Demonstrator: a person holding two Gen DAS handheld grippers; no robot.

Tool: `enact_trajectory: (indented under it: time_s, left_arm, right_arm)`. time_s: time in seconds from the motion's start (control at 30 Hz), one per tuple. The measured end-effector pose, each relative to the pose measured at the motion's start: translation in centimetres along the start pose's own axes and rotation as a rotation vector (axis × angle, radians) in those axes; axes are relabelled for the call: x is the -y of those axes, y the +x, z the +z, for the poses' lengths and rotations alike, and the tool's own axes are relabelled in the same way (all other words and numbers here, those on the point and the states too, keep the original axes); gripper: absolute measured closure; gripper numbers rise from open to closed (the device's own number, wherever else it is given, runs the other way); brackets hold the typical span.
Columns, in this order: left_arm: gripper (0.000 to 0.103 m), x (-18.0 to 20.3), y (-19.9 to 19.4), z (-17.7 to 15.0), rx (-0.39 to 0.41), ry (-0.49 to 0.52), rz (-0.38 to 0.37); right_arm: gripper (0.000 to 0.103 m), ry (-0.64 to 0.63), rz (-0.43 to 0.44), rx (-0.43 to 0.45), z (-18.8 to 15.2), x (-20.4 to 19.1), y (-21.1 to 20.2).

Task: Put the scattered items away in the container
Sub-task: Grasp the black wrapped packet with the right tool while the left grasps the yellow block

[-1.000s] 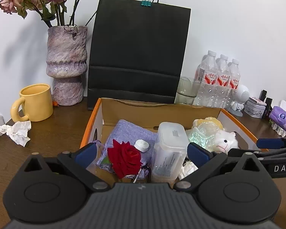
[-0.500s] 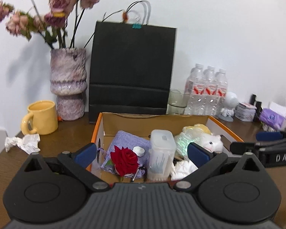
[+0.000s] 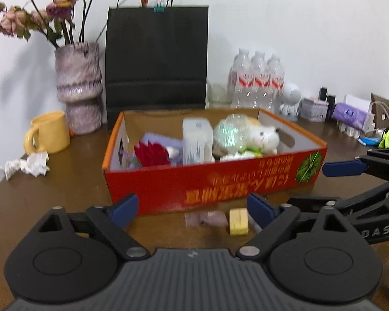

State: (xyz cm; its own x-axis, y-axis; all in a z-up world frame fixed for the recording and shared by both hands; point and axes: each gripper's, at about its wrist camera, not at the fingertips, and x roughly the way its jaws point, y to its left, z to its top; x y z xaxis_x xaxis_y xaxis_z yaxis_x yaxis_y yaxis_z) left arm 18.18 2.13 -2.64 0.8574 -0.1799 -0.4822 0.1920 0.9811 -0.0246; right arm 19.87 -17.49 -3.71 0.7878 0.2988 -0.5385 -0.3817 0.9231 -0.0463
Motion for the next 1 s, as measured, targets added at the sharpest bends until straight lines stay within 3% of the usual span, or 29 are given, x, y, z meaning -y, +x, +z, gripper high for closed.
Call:
enact_trajectory:
  time_s: [0.1, 0.17, 0.23, 0.33, 0.53, 0.9, 0.97, 1.0]
  left_arm:
    - [0.025, 0.1, 0.5, -0.3, -0.018, -0.005, -0.026]
    - [0.034, 0.2, 1.0, -0.3, -0.032, -0.009, -0.039]
    - [0.050, 0.2, 1.5, -0.3, -0.053, -0.032, -0.067]
    - [0.059, 0.3, 2.3, -0.3, -0.084, -0.071, -0.113]
    - [0.065, 1.4, 2.6, -0.2, -0.085, -0.069, -0.149]
    - [0.067, 2.4, 5.4, -0.4, -0.190, -0.083, -0.122]
    - [0.073, 2.6, 5.5, -0.4, -0.190, -0.067, -0.112]
    - [0.082, 2.7, 5.5, -0.4, -0.191, -0.061, -0.114]
  right_arm:
    - [0.035, 0.007, -0.001, -0.022, -0.5, 0.1, 1.0]
    - [0.039, 0.020, 0.004, -0.038, -0.7, 0.4, 1.8]
    - [0.046, 0.037, 0.017, -0.055, -0.9, 0.8, 2.7]
    - [0.054, 0.058, 0.038, -0.082, -1.1, 1.3, 3.8]
    - [0.058, 0.047, 0.069, -0.079, -0.9, 1.3, 4.6]
    - [0.088, 0.027, 0.087, -0.106, -1.0, 1.6, 5.6]
    - [0.089, 0.024, 0.092, -0.104, -1.1, 1.5, 5.4]
    - [0.089, 0.019, 0.092, -0.102, -1.2, 1.4, 5.3]
